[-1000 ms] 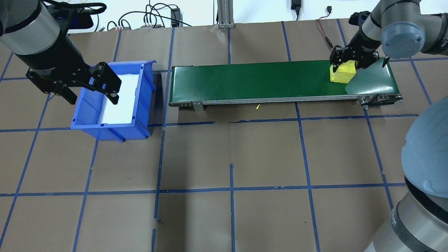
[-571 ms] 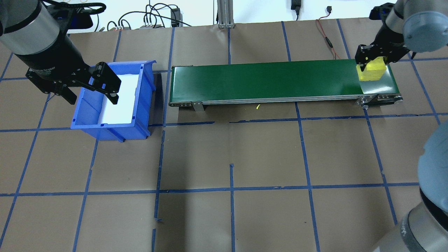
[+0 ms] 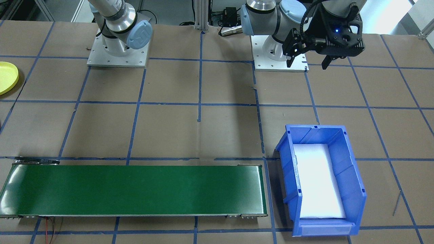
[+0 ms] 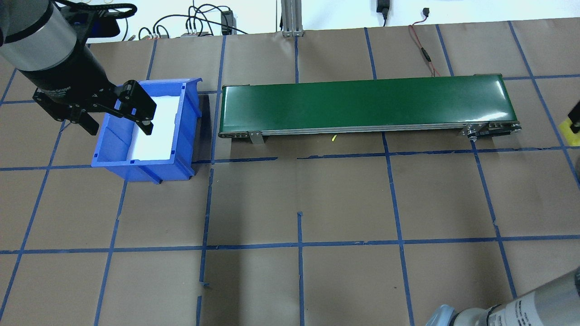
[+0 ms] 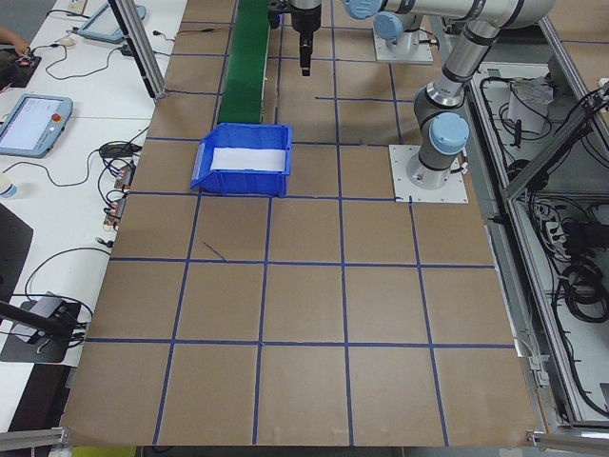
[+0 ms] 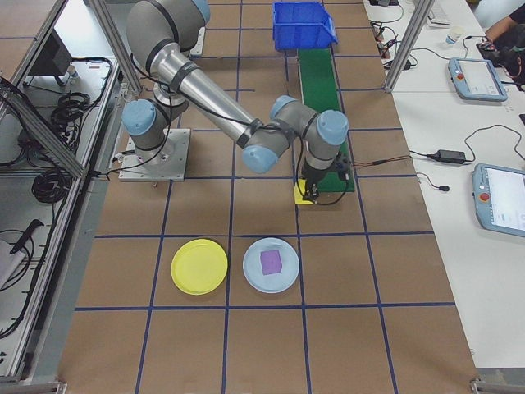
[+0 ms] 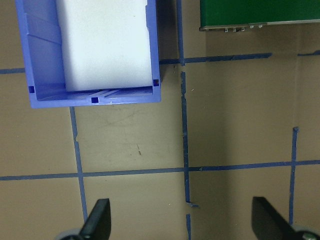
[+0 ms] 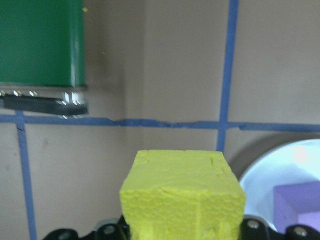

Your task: Move block left to right into plate

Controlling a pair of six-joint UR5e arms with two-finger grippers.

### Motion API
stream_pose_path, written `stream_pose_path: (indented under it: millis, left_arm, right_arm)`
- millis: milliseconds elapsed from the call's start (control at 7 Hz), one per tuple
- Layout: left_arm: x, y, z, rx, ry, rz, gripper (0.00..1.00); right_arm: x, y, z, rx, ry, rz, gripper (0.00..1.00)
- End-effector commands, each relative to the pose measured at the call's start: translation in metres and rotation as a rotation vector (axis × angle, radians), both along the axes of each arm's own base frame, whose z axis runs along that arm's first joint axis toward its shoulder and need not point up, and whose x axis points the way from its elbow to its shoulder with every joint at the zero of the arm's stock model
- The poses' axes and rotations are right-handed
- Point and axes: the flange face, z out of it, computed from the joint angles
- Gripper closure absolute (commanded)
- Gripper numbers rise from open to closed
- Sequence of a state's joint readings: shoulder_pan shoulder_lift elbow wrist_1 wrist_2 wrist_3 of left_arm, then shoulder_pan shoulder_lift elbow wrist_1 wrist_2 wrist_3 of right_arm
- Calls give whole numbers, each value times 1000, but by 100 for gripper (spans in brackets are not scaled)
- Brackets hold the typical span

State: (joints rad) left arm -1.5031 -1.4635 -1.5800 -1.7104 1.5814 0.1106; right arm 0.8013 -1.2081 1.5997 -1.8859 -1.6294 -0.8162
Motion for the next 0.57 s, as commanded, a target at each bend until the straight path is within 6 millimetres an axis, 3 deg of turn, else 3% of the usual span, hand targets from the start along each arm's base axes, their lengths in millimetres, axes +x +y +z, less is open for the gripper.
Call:
stream_pose_path:
  millis: [0, 143, 429]
  left_arm:
    - [0, 0, 0, -2, 0, 0, 0]
    - [1, 0, 0, -2, 0, 1, 0]
    - [1, 0, 0, -2, 0, 3, 0]
  right_arm:
    - [-99, 125, -8, 11, -57, 8, 68]
    - [-123, 184, -29, 24, -112, -17, 67]
    - [-151, 251, -62, -5, -84, 31, 65]
